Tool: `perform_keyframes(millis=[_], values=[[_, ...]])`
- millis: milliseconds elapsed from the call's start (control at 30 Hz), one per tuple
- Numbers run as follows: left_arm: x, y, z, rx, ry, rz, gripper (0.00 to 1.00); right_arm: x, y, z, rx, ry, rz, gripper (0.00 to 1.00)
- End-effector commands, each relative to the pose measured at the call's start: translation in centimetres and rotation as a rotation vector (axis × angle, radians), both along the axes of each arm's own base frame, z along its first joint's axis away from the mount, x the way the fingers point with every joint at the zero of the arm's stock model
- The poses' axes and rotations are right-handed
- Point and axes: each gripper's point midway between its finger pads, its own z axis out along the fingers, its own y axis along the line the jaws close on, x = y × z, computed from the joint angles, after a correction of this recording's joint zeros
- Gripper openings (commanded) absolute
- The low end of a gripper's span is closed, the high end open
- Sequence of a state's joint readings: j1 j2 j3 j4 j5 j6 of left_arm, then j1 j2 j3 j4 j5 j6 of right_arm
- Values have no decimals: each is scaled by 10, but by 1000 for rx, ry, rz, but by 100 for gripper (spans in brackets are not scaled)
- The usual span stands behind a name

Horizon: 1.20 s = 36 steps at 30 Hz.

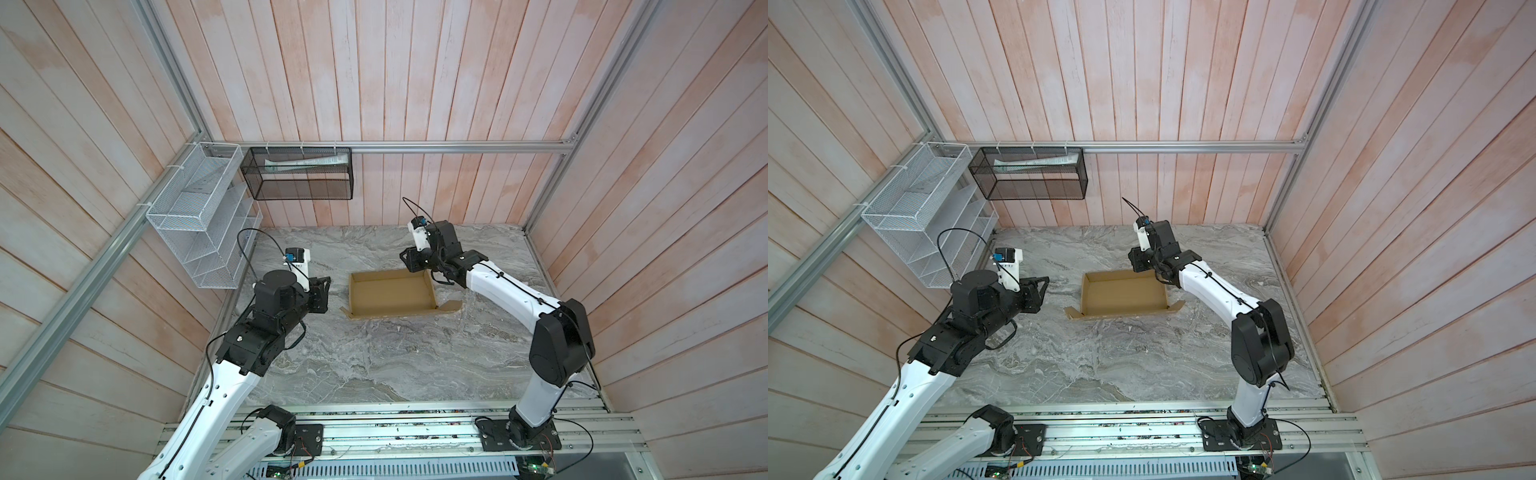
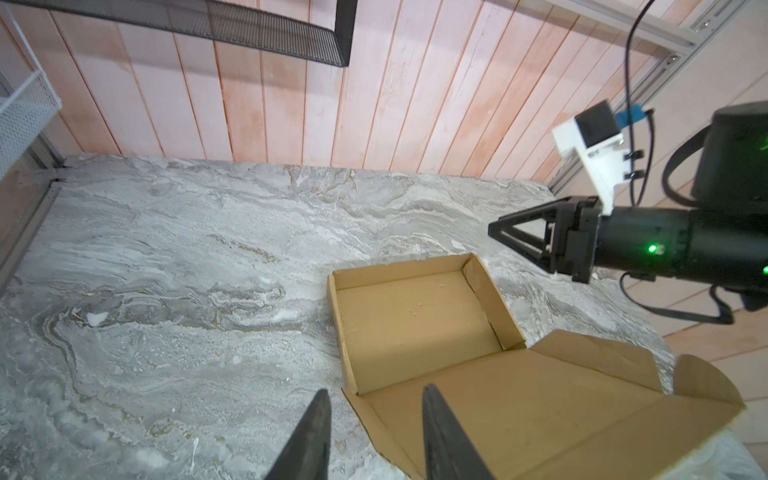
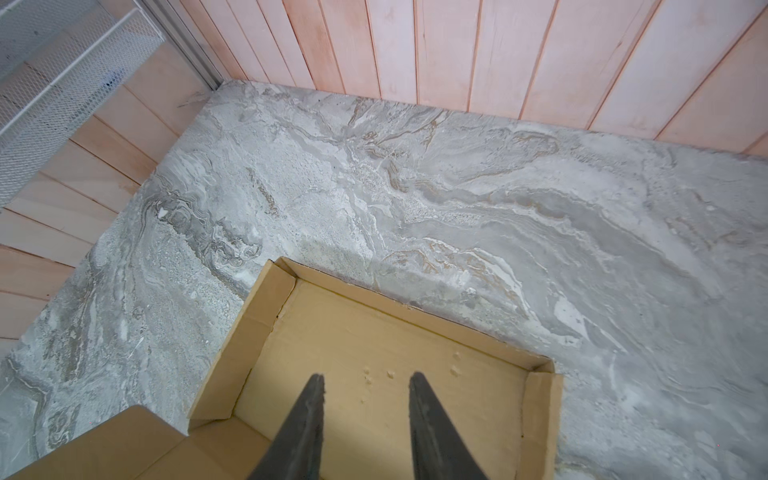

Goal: Fold the paper box
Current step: 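Lift both grippers out of the box and draw them back toward the robot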

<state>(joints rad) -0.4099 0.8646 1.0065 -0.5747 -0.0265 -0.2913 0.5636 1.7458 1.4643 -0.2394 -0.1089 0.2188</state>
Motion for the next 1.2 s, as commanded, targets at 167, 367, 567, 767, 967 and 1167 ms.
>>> perform_keyframes(millis=[167, 367, 567, 767, 967, 1167], values=[[-34, -9, -20, -13, 57, -30, 38, -25, -35, -5, -77, 3, -69, 36], [-50, -2, -23, -9, 85, -18, 39, -37, -48, 4, -68, -13, -97, 36], [-63, 2, -36, 0, 148, -10, 39, -46, -58, 6, -73, -20, -112, 36], [-67, -8, -51, -34, 221, -28, 38, -47, -64, 6, -72, -19, -121, 36], [-79, -19, -74, -101, 273, -27, 38, -47, -71, 4, -76, -20, -130, 36], [-86, -26, -95, -133, 303, -20, 38, -49, -74, -9, -74, 2, -127, 36]])
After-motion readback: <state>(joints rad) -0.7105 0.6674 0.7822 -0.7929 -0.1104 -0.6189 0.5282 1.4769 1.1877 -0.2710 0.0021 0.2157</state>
